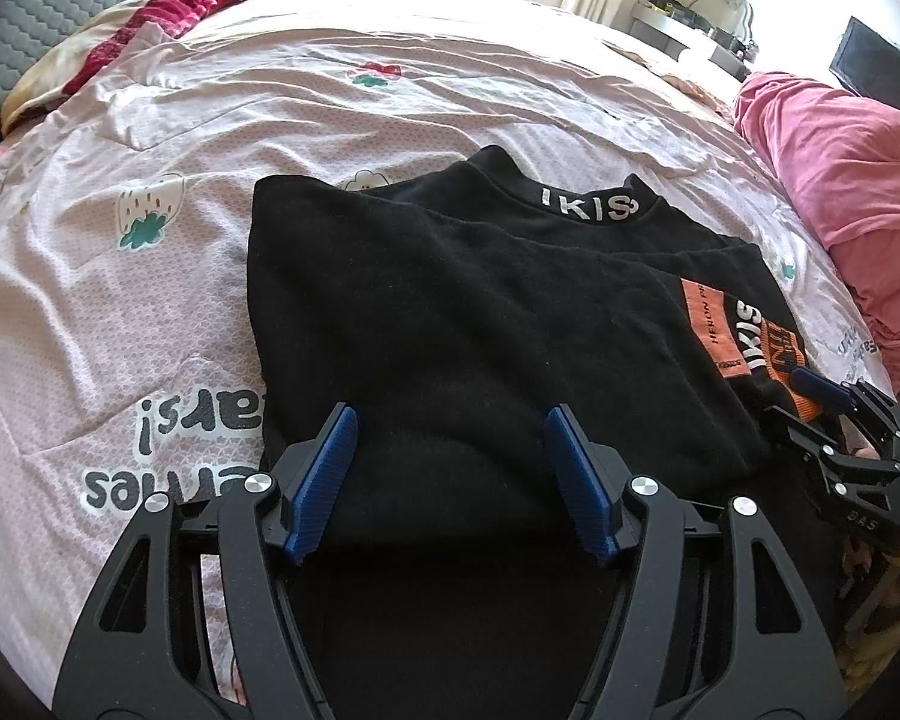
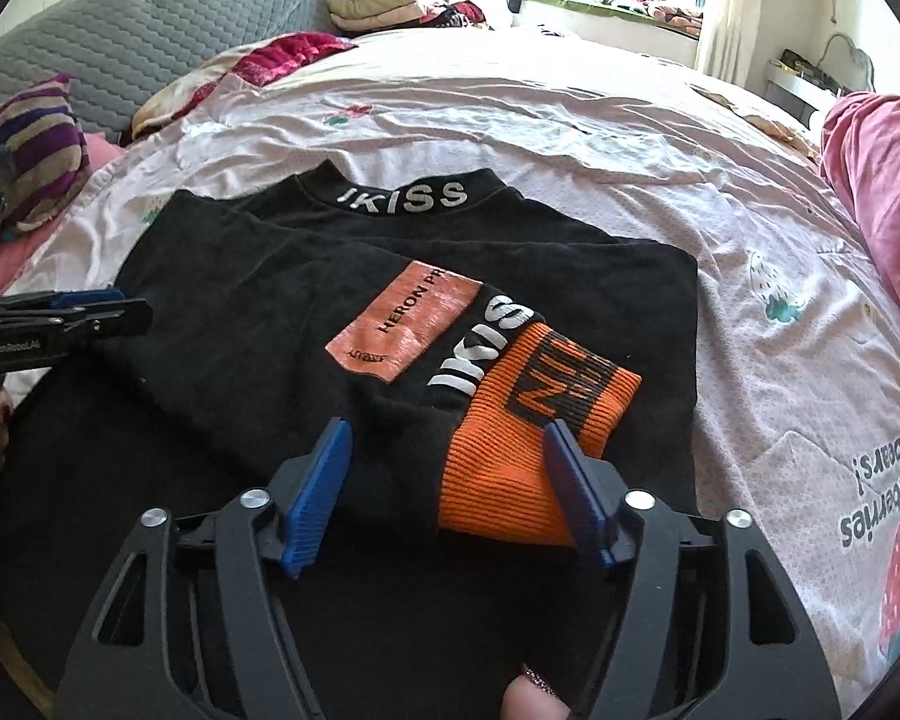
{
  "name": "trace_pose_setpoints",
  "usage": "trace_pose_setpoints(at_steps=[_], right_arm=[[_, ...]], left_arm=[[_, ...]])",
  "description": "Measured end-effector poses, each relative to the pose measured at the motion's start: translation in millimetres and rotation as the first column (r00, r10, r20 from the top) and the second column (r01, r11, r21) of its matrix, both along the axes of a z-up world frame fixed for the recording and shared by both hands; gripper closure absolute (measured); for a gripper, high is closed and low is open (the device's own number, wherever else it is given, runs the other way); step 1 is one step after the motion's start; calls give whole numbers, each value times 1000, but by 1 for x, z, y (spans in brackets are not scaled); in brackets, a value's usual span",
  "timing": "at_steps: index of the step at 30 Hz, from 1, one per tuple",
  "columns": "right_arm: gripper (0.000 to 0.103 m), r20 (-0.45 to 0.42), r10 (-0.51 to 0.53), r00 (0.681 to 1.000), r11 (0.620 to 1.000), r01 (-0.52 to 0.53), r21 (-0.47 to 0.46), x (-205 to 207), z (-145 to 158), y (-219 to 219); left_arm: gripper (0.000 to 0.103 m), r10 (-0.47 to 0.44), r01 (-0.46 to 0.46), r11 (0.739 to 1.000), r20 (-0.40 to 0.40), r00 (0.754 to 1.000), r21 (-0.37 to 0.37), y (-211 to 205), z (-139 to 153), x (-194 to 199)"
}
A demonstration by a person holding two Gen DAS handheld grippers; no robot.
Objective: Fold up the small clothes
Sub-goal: 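Move both open grippers toward the shirt hem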
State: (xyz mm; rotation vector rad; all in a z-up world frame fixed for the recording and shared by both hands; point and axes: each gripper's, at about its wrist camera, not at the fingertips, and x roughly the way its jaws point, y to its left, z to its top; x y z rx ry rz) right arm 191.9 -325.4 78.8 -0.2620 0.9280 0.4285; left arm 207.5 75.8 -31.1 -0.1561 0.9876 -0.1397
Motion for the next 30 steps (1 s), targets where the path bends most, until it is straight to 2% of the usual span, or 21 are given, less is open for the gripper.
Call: trace_pose_setpoints(at_steps=[5,6,7,8,13,18,21,30], right_arm=[[35,19,-8,1000,999,8,33,-5,10,-4],[31,23,-10,1000,999,9,39,-6,12,-4],[18,28,-13,1000,999,12,46,-7,14,-5],[16,38,-20,999,998,18,58,-8,18,-7],[15,47,-34,998,996,30,82,-12,25,-11],[14,59,-49,997,995,44,93,-16,32,-16],[14,64,-55,996,993,47,109,-21,37,-20],[13,103,-81,991,985,63,161,-44,60,-37]], left_arm=[[39,0,0,1000,6,1000,-11,0,4,-4],[38,0,0,1000,7,1000,-13,0,5,-5],[38,0,0,1000,8,1000,-16,1,7,-6],[36,0,1,1000,10,1000,-18,1,8,-7],[33,4,-3,1000,22,1000,-25,4,13,-12],[15,18,-16,999,38,999,-46,9,21,-19],[10,46,-43,997,44,998,-57,14,24,-27],[10,79,-76,997,108,991,-30,20,45,-52]])
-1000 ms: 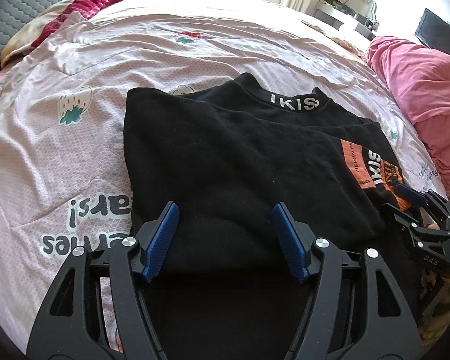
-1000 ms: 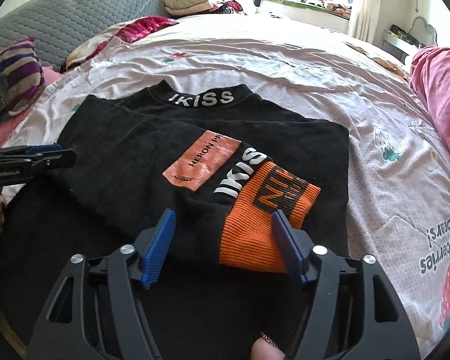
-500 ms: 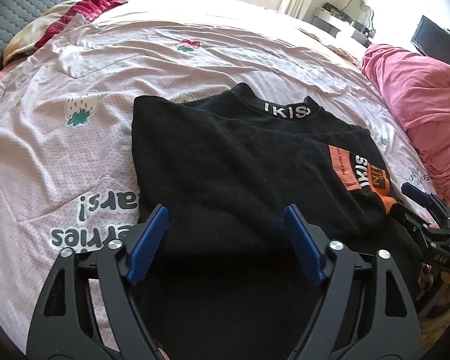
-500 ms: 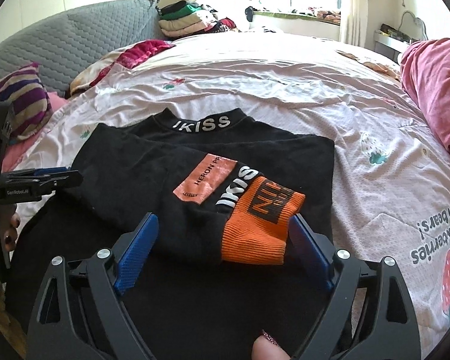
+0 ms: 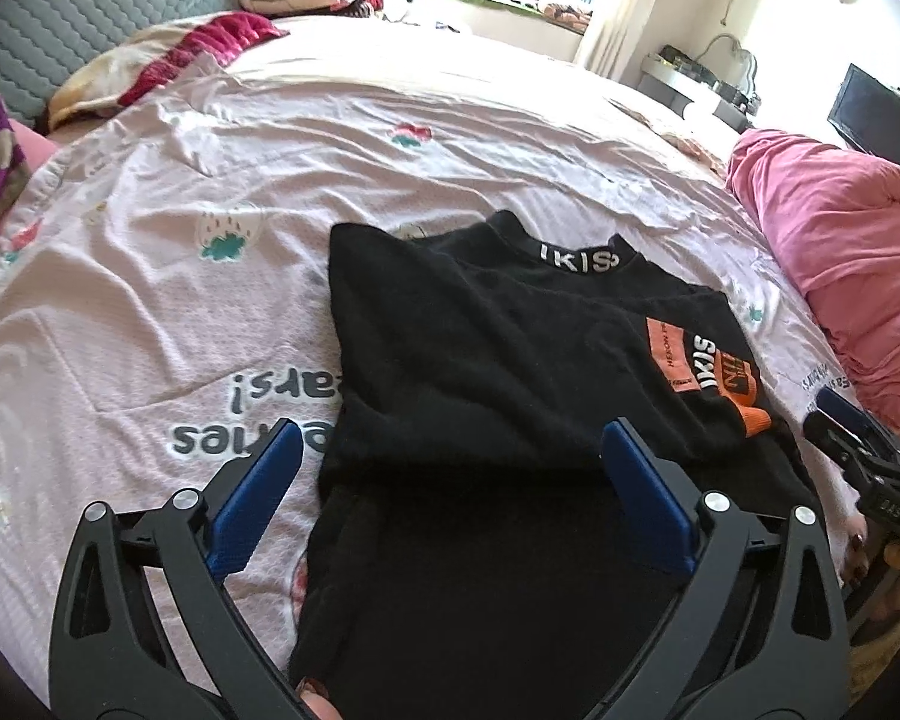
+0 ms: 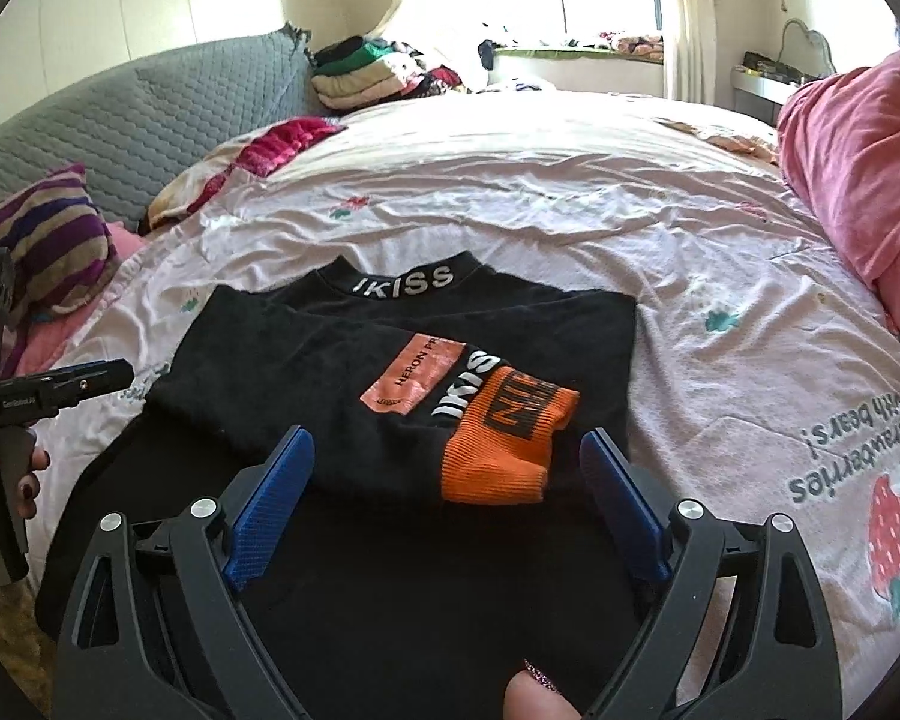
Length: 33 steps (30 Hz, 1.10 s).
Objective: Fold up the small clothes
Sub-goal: 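Move both open grippers toward the shirt hem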
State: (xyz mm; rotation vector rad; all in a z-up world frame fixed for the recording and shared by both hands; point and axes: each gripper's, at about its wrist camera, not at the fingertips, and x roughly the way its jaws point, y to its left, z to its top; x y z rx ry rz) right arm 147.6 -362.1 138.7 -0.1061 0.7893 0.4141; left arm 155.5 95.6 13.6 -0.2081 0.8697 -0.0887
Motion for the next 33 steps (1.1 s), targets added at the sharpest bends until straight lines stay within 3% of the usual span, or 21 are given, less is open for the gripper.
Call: trace_pose_setpoints(at_steps=[15,24,33], right_arm=[[10,8,-88,996,994,87,69,-50,12,-52],[10,-11,-110,994,992,111,58,-69,10,-75],[10,-55,-118,991,992,121,40,-91,-1,-93]], left_arm=[[10,46,-46,999,50,998,-8,-2,8,-64],[10,96,-96,995,19,995,-30,8,-4,-97],[10,100,-100,995,-4,995,11,12,-10,-126]])
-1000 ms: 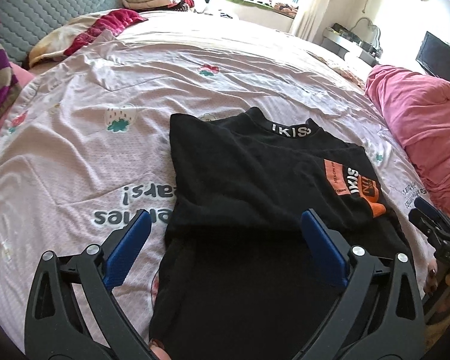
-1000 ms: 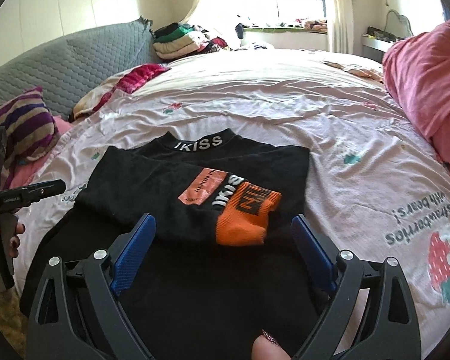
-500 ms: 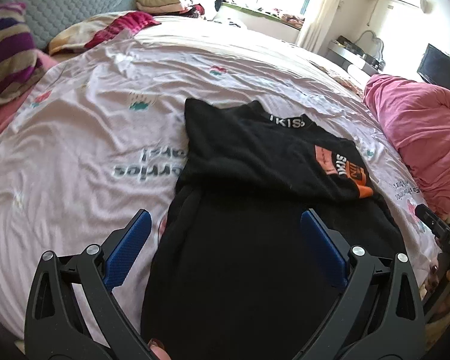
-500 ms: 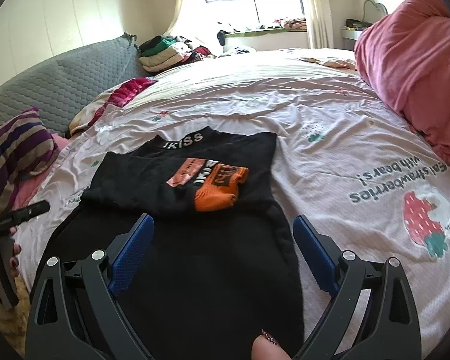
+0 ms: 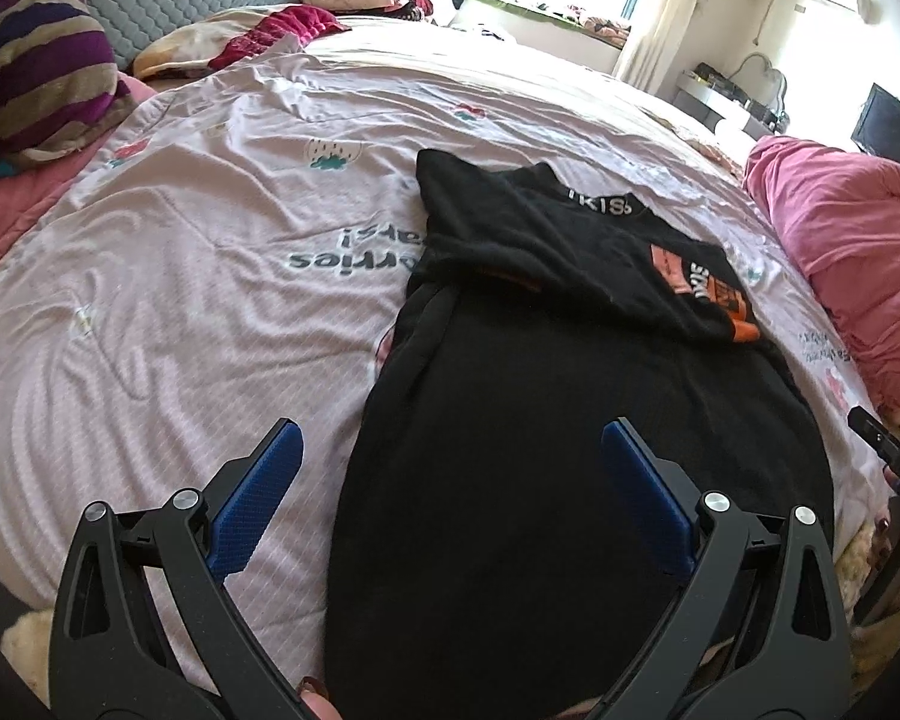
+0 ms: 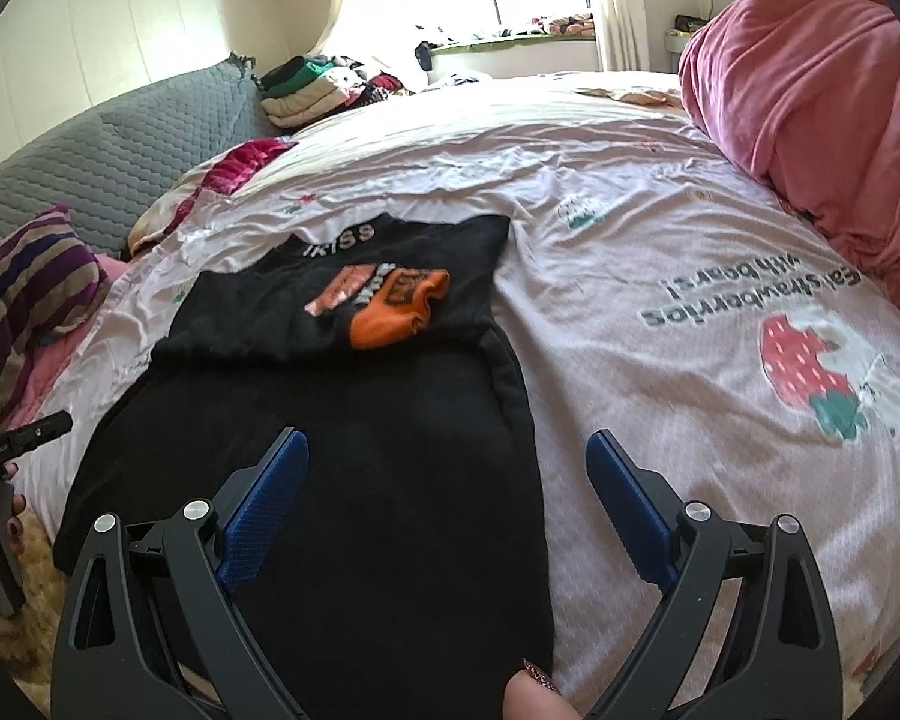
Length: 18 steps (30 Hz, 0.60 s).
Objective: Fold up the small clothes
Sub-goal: 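Move both open grippers toward the shirt hem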
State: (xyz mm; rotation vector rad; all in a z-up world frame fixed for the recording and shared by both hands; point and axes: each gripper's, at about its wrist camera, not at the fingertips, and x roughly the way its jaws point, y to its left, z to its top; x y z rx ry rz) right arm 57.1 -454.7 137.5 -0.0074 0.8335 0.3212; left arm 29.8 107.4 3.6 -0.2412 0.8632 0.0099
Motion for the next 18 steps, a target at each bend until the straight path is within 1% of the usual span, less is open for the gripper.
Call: trace_pose_setpoints(at_steps=[4,8,10,12,13,15,18], right_arm=[[10,-21,21,1000,999,-22,-25,-12,-7,1],[10,-51,44,998,999,-45,-30,-25,-16,1],[10,-59,43,997,998,-45,-37,-30,-19,0],[10,-68,40,997,999,-42,-33,-33,-21,-3],[10,-74,39,997,999,-42,-30,-35,-22,-4],[10,-81,36,996,999,-38,-30,-38,-23,-7],[10,-88,30,996,999,-33,-39,-42,-25,-10]], left_arm=[[10,-10,10,1000,-19,1000,4,3,-4,-11],[10,-23,23,1000,-41,999,-5,7,-11,-23],[12,-28,28,1000,-54,998,-4,9,-15,-28],[24,-37,37,999,-65,997,-4,9,-20,-34],[27,-43,43,999,-73,996,-7,10,-23,-37],[43,-48,46,999,-91,995,-20,12,-29,-42],[56,-51,45,998,-121,991,-52,18,-41,-51]])
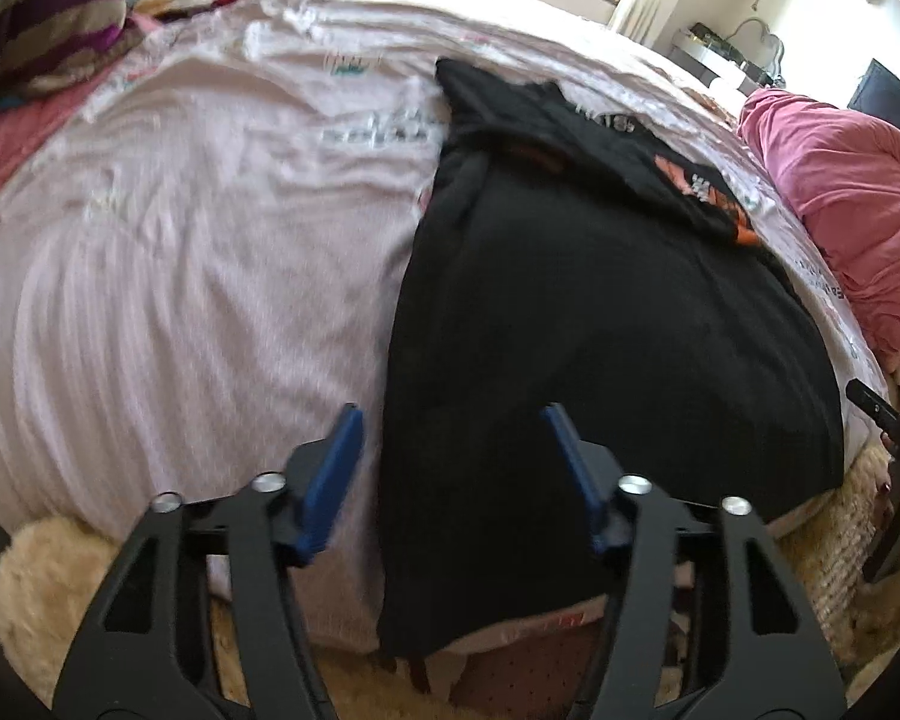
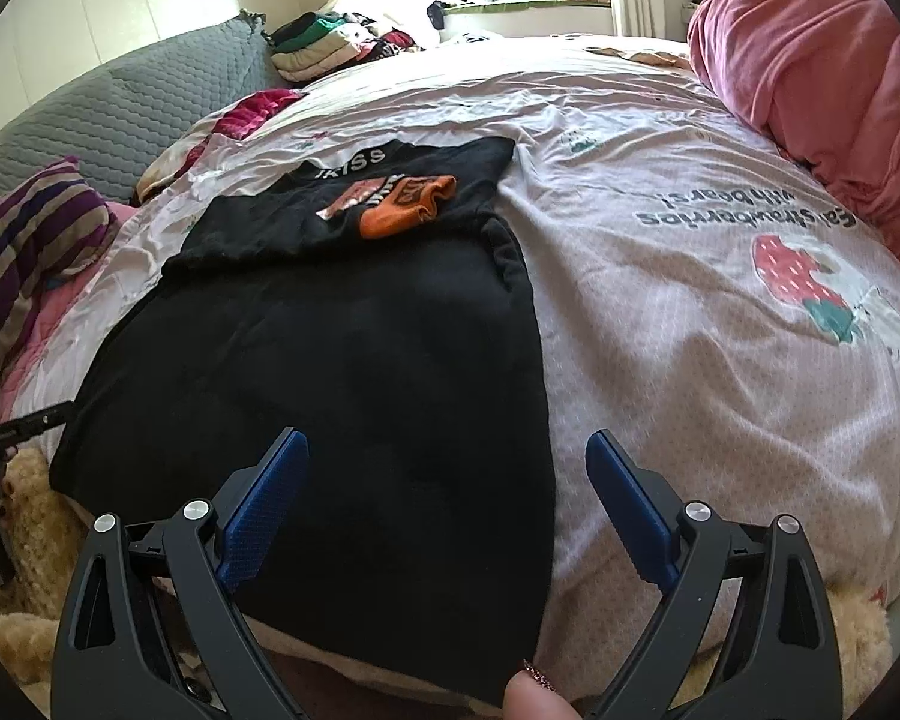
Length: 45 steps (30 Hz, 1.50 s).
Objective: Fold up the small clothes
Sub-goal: 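Close both grippers on the black shirt hem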
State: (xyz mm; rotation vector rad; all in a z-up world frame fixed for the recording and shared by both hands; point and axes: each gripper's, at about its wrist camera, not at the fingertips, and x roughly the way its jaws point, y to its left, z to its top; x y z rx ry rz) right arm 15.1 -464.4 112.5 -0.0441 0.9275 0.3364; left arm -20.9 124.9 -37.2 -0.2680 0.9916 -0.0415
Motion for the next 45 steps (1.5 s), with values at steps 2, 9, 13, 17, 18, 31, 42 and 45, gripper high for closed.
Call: trace_pose_setpoints(at_steps=[2,9,13,17,18,31,42,45], right_arm=[[10,-6,-1,1000,1000,1,-4,-4,-2,-2],[10,-38,0,999,1000,0,-4,-17,-8,-11],[10,-60,2,998,1000,-2,4,-25,-11,-17],[10,-82,7,997,1000,-5,27,-33,-13,-24],[11,-87,10,996,1000,-8,28,-34,-14,-25],[71,-188,61,980,998,-58,24,-45,-35,-28],[95,-69,117,991,990,-111,84,-50,-3,-37],[95,-13,125,992,987,-123,104,-48,13,-37]], left_arm=[[57,4,-4,1000,-8,1000,-17,3,-5,-7],[64,3,-4,998,-17,1000,-56,4,-10,-23],[67,-12,10,997,-26,1000,-79,0,-15,-30],[67,-14,11,996,-31,999,-86,0,-17,-32],[67,-14,12,996,-31,999,-88,-1,-17,-34],[67,-24,20,995,-43,999,-102,0,-18,-43],[78,-8,1,994,-58,998,-112,4,-21,-38],[90,1,-8,993,-60,998,-121,7,-19,-37]])
